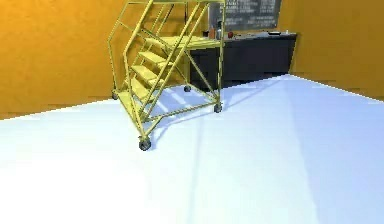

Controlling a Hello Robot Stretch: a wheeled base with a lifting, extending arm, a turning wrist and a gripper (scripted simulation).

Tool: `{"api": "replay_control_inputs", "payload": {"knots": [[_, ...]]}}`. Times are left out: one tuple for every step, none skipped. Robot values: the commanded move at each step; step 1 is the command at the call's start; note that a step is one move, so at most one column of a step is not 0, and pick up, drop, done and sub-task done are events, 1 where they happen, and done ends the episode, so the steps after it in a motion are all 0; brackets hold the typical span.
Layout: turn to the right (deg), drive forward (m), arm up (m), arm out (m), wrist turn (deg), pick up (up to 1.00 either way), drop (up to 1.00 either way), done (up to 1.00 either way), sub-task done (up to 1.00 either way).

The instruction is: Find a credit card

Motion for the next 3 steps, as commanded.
{"api": "replay_control_inputs", "payload": {"knots": [[21.0,0.00,0.00,0.00,0.0,0.00,0.00,0.00,0.00],[0.0,1.00,0.00,0.00,0.0,0.00,0.00,0.00,0.00],[0.0,1.00,0.00,0.00,0.0,0.00,0.00,0.00,0.00]]}}
